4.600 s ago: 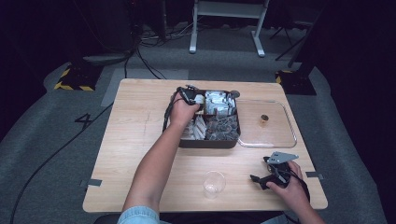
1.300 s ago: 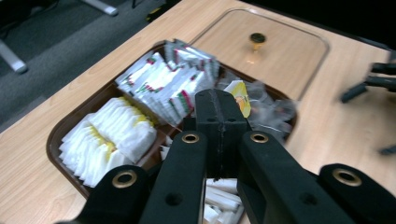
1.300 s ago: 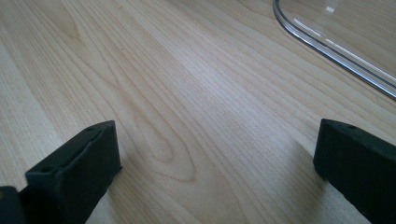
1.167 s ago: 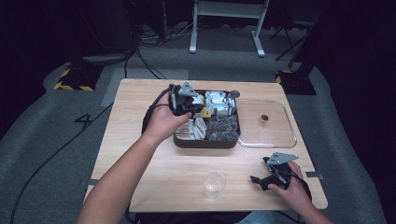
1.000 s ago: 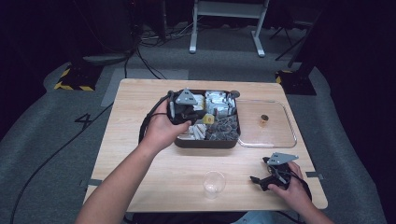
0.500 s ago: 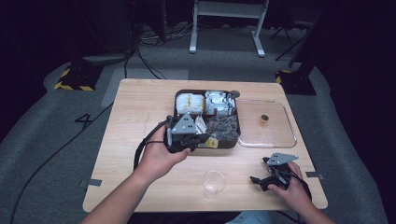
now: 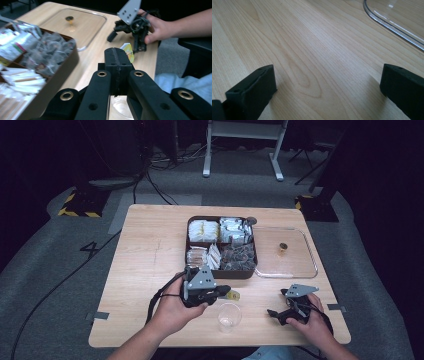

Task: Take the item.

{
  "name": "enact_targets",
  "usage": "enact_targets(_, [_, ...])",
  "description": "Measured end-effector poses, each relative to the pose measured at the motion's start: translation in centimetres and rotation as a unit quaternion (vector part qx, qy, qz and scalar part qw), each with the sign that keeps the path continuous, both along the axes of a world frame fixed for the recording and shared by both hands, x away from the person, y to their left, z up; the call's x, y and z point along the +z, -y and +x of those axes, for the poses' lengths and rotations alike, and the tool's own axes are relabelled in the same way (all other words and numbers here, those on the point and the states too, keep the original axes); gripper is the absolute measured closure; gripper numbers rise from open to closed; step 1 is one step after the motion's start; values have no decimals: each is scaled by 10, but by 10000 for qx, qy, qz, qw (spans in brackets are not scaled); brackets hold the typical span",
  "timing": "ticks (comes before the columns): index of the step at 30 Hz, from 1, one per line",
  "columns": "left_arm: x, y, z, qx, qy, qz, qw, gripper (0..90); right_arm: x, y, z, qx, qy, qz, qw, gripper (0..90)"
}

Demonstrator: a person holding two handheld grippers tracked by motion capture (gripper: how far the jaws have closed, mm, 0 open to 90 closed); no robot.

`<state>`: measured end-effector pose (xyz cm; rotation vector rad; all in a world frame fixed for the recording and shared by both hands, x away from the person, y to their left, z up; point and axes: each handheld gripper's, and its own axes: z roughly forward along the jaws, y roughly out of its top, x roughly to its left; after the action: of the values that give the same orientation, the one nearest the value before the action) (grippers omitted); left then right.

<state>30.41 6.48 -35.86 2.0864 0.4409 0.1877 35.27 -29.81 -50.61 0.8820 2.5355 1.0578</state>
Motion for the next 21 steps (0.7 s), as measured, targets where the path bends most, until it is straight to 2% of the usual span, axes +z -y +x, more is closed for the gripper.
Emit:
enact_targets(7, [-22, 5, -10, -77, -74, -99, 9999, 900, 0, 0, 0, 3, 5, -2, 10000, 5])
enact_targets(21, [-48, 11, -13, -165, -240, -209, 9994, 900, 0, 0, 0, 4, 5, -3, 10000, 5])
